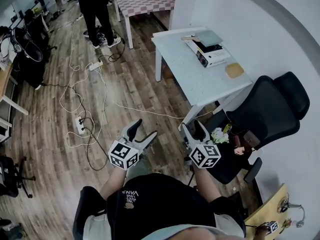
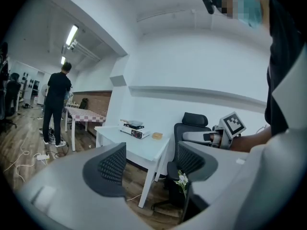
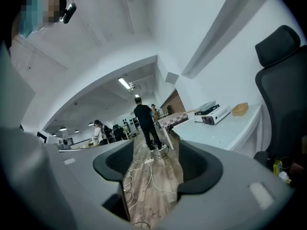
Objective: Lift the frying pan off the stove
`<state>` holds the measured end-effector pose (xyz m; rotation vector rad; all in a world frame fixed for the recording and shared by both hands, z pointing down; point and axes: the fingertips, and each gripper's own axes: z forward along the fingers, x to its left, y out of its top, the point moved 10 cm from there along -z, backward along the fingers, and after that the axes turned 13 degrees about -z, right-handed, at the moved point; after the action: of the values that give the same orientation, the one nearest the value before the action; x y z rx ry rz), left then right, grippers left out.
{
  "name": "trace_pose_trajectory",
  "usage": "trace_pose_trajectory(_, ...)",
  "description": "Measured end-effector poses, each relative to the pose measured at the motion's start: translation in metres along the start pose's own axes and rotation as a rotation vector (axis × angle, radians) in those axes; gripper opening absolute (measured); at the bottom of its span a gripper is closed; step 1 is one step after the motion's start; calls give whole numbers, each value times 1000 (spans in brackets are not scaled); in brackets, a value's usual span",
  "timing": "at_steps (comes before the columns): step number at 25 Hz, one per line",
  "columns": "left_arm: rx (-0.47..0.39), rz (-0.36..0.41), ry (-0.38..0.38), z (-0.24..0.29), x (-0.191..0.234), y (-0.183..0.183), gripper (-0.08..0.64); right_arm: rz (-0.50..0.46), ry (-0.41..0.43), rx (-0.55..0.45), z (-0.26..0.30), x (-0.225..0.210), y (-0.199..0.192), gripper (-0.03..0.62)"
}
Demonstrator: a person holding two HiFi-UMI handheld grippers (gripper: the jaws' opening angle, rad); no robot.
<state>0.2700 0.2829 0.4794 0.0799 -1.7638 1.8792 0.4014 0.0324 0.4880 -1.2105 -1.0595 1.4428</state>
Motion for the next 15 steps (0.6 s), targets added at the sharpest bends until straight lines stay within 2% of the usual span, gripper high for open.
trace_pose_trajectory(6,21,-37,-3,16,33,9,316,48,-27,10,27,-10,-2,307)
trace_pose_trajectory(11,54,-36,-52,44,71,34,316,117,-58,0,64,-16,5,307)
trace_pose_trajectory(15,64,-48,-102,66,106,58,316,131,-104,-15,100,-17,16,307)
